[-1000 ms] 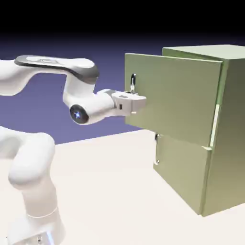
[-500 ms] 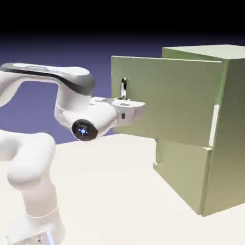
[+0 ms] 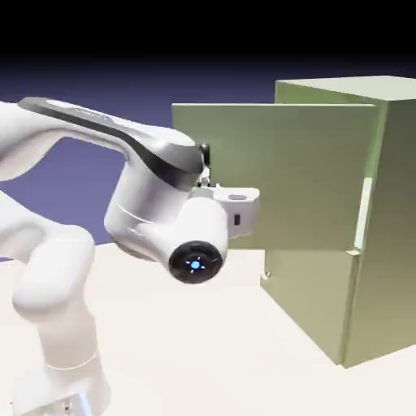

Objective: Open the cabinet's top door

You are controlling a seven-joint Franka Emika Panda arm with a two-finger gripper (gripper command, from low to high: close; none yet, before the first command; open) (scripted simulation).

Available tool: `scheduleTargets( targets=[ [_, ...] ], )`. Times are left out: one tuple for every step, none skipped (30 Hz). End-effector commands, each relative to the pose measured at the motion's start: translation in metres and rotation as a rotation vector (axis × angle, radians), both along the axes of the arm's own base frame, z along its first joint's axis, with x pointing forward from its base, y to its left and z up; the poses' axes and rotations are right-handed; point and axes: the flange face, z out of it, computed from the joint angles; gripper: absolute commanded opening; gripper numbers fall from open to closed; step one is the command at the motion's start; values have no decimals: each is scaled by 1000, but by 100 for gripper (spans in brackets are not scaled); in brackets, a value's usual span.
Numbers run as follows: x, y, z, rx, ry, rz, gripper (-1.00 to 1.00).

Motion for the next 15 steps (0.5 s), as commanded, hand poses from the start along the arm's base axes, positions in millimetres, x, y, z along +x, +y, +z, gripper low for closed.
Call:
scheduleTargets(
  targets=[
    [1,-9,0,0,0,24,-100],
    [2,-18,0,0,0,50,-100],
    [3,-26,0,0,0,75,-100],
    [5,-35,0,0,0,99,-100],
    [6,-43,0,0,0,122,-100],
    [8,-50,0,0,0,145,-100],
    [10,-58,0,0,0,167,-100],
    [12,-65,0,0,0,189,-100],
    [14,-72,0,0,0,209,-100],
    [16,-78,0,0,0,228,-100],
    [18,-84,0,0,0,247,-100],
    [20,-90,0,0,0,264,-100],
    [22,-95,0,0,0,280,-100],
    [24,-100,0,0,0,295,-100],
    [24,-100,0,0,0,295,100]
  ],
)
